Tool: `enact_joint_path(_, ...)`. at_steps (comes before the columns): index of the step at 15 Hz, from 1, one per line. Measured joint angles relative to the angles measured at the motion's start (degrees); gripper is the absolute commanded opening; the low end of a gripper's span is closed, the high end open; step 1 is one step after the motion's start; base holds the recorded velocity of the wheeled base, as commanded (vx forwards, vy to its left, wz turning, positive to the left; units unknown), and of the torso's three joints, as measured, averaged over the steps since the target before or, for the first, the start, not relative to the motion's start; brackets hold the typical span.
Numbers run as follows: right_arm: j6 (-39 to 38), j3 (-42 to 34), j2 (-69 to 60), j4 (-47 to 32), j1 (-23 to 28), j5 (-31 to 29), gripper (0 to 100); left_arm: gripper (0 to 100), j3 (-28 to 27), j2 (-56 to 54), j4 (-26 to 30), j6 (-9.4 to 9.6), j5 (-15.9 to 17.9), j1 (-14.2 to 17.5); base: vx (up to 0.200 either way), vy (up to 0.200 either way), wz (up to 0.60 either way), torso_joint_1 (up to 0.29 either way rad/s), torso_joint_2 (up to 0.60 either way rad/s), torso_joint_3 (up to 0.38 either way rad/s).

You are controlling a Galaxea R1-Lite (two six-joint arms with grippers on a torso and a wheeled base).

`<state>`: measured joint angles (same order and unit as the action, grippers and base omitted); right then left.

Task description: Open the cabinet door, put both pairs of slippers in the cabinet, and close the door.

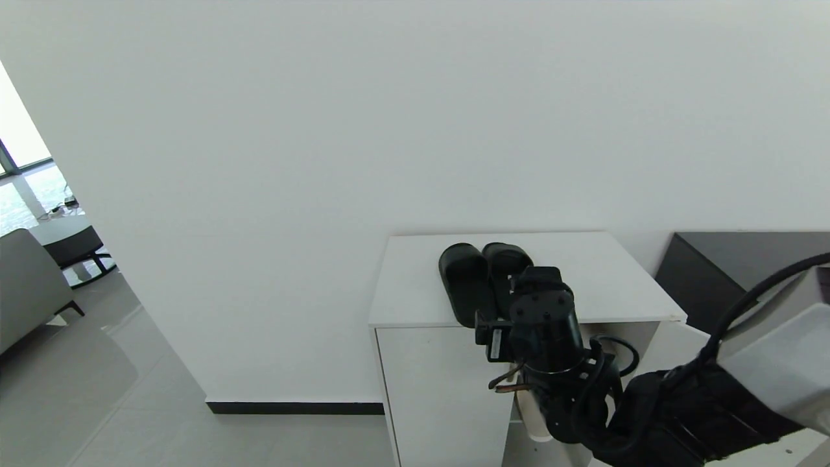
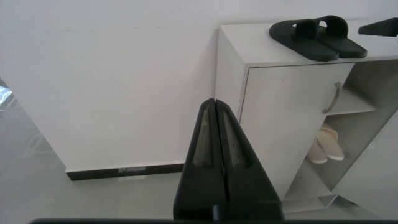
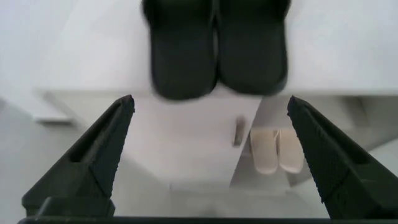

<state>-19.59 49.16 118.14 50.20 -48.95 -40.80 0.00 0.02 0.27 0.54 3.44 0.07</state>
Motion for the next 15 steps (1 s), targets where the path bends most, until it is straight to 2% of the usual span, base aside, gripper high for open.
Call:
enact_joint_path(2,3.7,-2.4,3.4,8.0,0.8,1.1,100,0,0.0,0.0,0.0,-0.05,0.0,0.0,0.0,0.0,0.0,0.0,0.0,0.0)
enact_joint_path(3,4.8,-3.5,4.5,9.7,1.1,2.2,100,0,0.0,0.0,0.0,-0.1,0.0,0.0,0.2,0.0,0.0,0.002,0.0,0.002)
enact_joint_path(12,5.0,-4.1,6.8,10.0,1.9,2.8,100,0,0.0,0.0,0.0,-0.1,0.0,0.0,0.2,0.0,0.0,0.001,0.0,0.002)
enact_joint_path(15,5.5,-2.7,7.1,9.7,2.6,5.1,100,0,0.0,0.0,0.0,-0.13,0.0,0.0,0.2,0.0,0.0,0.001,0.0,0.004)
